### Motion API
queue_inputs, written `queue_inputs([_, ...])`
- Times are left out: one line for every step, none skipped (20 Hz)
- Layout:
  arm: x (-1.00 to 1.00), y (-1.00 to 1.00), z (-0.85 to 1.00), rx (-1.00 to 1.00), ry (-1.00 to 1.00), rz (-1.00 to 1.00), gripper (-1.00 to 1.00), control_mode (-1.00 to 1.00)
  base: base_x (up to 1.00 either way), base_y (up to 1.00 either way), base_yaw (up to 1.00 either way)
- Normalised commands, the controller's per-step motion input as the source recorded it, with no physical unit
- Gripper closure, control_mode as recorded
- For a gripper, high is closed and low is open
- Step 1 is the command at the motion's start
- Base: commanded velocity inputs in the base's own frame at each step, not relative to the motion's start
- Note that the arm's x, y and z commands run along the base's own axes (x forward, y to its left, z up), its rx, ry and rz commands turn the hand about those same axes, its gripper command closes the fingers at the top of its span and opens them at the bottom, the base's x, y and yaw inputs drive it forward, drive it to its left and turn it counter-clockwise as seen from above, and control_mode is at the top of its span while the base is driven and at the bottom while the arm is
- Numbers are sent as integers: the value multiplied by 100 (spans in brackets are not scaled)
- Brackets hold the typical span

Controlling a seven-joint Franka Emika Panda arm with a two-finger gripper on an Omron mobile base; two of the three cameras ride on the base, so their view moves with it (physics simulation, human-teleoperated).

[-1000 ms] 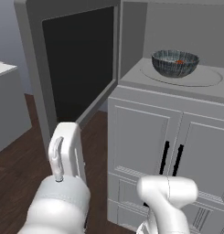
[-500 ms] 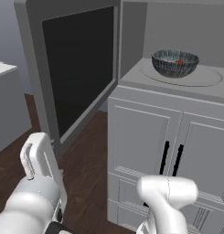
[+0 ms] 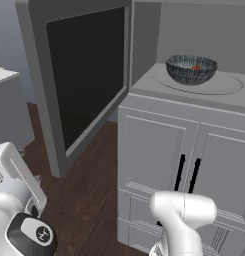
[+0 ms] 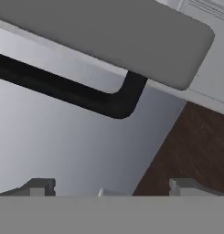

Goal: Pick the tomato from the sink and place it in the bowl. Then pick the bowl and place it in the microwave. Then close the microwave door and press the start button.

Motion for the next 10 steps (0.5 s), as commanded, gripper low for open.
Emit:
queue_inputs([91, 88, -42, 0, 3, -3, -100, -100, 0, 0, 0])
queue_inputs([86, 49, -31, 0, 2, -5, -100, -100, 0, 0, 0])
queue_inputs([89, 26, -29, 0, 2, -13, -100, -100, 0, 0, 0])
queue_inputs([83, 4, -21, 0, 0, -13, -100, -100, 0, 0, 0])
queue_inputs([54, 0, 0, 0, 0, -11, -100, -100, 0, 0, 0])
queue_inputs([34, -10, 0, 0, -3, -11, -100, -100, 0, 0, 0])
queue_inputs([21, -24, 0, 0, -6, -9, -100, -100, 0, 0, 0])
queue_inputs([11, -38, 5, 1, -11, -7, -100, -100, 0, 0, 0])
queue_inputs([0, -51, 15, 4, -11, -5, -100, -100, 0, 0, 0])
queue_inputs([0, -61, 18, 7, -11, -4, -100, -100, 0, 0, 0])
